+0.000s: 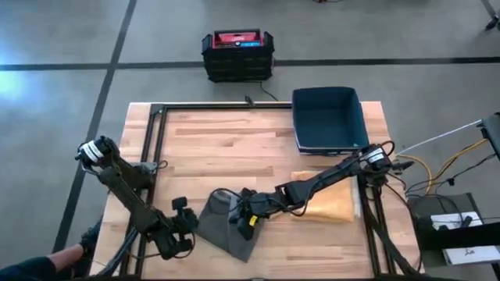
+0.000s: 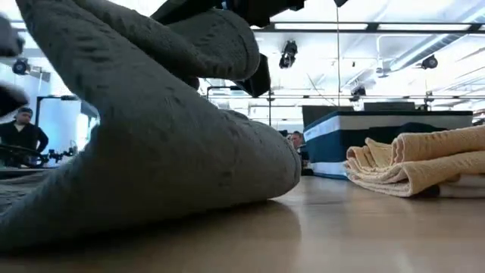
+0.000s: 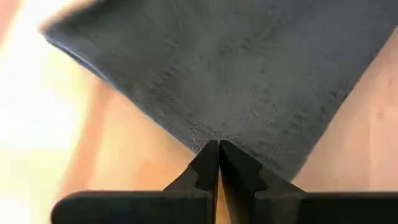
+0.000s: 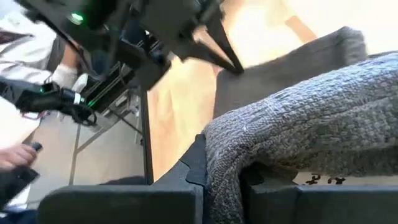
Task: Fold towel
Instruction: Fold the gray towel
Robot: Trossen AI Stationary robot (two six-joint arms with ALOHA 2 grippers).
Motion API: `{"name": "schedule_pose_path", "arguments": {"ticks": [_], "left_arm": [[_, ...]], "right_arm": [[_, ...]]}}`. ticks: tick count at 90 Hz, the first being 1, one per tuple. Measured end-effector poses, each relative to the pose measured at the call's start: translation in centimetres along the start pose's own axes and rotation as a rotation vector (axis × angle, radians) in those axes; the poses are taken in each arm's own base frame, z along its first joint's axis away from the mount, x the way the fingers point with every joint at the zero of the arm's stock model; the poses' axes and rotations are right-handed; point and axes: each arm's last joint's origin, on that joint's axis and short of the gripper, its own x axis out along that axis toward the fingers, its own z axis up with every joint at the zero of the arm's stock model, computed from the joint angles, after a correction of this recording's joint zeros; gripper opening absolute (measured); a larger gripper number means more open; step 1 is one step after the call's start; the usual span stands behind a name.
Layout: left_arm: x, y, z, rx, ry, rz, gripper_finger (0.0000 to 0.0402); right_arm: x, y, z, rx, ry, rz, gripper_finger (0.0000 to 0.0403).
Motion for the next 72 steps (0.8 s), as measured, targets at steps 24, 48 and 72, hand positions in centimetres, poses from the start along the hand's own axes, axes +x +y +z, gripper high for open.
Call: {"name": "schedule_pose_path", "arguments": {"ticks": [24,48,72], "left_arm": [[1.5,0.6,-0.3,-0.062,-0.118,-0.128,0.0],[1.5,0.5,-0.2,-0.052,-0.131,-0.112,0.0],[1.5,0.6,-0.1,-0.054,-0.147,-0.103,0.0]], "right_arm": [[0.3,-0.4,0.3,0.016,-0.108,-0.075,0.0009],[1.9,-1.1,-0.3,0.02,-0.133,-0.051,0.0037],[1.9,-0.7,-0.9,0.063,-0.121,-0.043,0.0161]]}}
